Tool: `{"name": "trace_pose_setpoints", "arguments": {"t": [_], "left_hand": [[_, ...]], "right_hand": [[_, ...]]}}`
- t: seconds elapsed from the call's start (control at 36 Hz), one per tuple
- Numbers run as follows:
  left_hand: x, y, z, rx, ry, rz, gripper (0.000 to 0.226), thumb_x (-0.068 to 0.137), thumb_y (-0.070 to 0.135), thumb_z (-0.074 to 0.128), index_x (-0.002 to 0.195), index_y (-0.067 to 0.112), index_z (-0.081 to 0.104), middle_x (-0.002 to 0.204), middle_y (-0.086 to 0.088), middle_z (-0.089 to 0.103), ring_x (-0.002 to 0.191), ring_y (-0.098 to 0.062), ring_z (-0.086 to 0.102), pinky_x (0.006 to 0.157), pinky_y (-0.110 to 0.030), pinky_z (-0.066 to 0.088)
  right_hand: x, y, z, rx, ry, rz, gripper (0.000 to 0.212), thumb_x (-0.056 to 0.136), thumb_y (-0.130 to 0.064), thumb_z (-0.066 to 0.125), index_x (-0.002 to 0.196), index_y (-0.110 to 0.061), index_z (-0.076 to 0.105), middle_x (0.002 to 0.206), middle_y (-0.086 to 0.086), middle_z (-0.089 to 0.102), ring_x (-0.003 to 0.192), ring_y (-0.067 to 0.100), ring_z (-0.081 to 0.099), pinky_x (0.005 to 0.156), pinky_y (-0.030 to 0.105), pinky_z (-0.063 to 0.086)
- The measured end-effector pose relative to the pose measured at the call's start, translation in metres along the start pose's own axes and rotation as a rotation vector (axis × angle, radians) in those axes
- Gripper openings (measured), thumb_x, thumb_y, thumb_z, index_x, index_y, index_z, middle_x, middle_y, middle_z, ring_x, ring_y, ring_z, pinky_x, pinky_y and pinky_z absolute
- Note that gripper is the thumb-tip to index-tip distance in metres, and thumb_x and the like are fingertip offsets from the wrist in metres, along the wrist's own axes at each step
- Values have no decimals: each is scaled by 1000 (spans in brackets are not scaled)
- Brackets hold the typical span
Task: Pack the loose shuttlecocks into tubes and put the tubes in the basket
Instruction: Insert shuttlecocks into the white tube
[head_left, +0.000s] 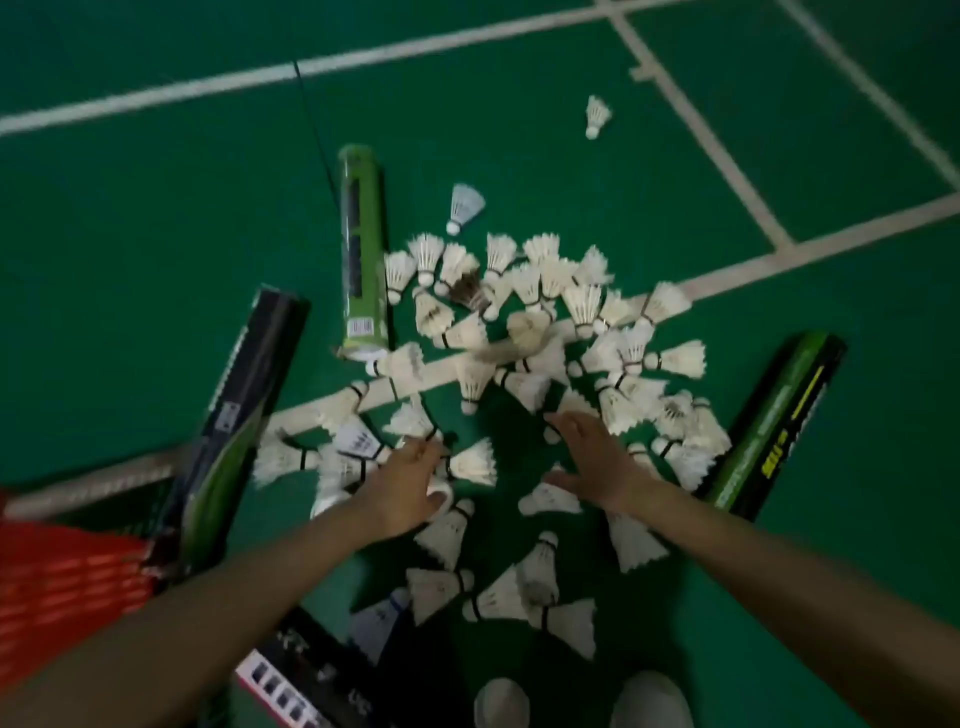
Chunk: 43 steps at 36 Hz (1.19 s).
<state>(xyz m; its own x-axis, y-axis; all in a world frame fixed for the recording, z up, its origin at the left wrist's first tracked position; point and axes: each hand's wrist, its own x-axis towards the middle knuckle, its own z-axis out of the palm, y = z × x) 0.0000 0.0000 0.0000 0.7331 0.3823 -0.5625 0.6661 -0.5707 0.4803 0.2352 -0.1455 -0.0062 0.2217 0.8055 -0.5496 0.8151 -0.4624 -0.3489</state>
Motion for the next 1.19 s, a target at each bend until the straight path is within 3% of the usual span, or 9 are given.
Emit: {"name": "trace_pose_setpoints", "arguments": {"t": [0.19, 0.31, 0.44, 0.56, 0.67, 0.75, 0.83, 0.97, 1.19], "left_hand": [[12, -6, 44, 184, -59, 73, 74, 94, 28, 51, 152, 20, 5, 158, -12, -1, 144, -28, 10, 116, -37, 20], [14, -6, 50, 205, -165, 58, 65, 96, 29, 50, 150, 13, 18, 154, -14, 23, 140, -27, 24, 111, -29, 24], [-7, -4, 65, 157, -232, 74, 58, 93, 28, 54, 146, 15, 33, 150, -12, 33, 137, -25, 31, 109, -27, 27], [-33, -14, 62, 106, -194, 72, 52, 93, 27, 55, 141, 14, 40, 148, -9, 35, 136, -21, 32, 108, -23, 26], [-60, -33, 59, 52, -50, 30, 47, 92, 29, 57, 136, 14, 47, 145, -9, 38, 132, -25, 39, 105, -30, 35], [-80, -50, 62, 191, -38, 3, 57, 88, 37, 61, 139, 18, 43, 145, -7, 37, 130, -26, 37, 105, -35, 35], [-101, -67, 68, 233, -46, -24, 52, 78, 45, 70, 124, 27, 55, 137, -3, 42, 125, -23, 37, 101, -33, 34], [-137, -87, 95, 327, -226, -101, 51, 67, 46, 74, 114, 36, 57, 123, 3, 46, 117, -21, 36, 95, -37, 23], [-148, -87, 119, 558, -428, 10, 91, 58, 50, 81, 136, 27, 41, 128, -4, 43, 125, -25, 32, 111, -59, 6]], "right_hand": [[-7, 20, 59, -166, -36, -117, 78, 91, -49, 53, 150, -16, 15, 152, 7, 20, 141, 27, 21, 113, 36, 24], [-13, 27, 81, -137, -134, -55, 70, 94, -33, 53, 150, -13, 16, 148, 13, 22, 129, 32, 39, 104, 36, 34], [-20, 14, 97, 104, 54, -19, 51, 87, -13, 62, 133, -6, 41, 132, 16, 34, 108, 35, 51, 87, 36, 42], [-19, -17, 86, 354, 322, -40, 45, 78, -12, 72, 118, -7, 52, 109, 6, 37, 94, 23, 48, 71, 23, 32], [-15, -60, 78, 273, 316, -231, 50, 79, -19, 71, 122, -10, 48, 119, 7, 36, 102, 19, 45, 84, 29, 41], [-5, -84, 86, 253, 242, -233, 52, 81, -21, 70, 127, -9, 47, 132, 9, 32, 114, 22, 44, 95, 30, 41], [6, -98, 102, 277, 145, -183, 52, 85, -21, 67, 131, -9, 45, 135, 13, 33, 121, 27, 43, 100, 31, 37], [12, -110, 122, 318, 106, -161, 48, 90, -18, 61, 133, -8, 41, 135, 18, 36, 111, 30, 49, 92, 29, 37], [11, -107, 127, 343, 181, -136, 52, 87, -16, 65, 133, -5, 42, 135, 19, 37, 114, 29, 49, 93, 25, 36]]}}
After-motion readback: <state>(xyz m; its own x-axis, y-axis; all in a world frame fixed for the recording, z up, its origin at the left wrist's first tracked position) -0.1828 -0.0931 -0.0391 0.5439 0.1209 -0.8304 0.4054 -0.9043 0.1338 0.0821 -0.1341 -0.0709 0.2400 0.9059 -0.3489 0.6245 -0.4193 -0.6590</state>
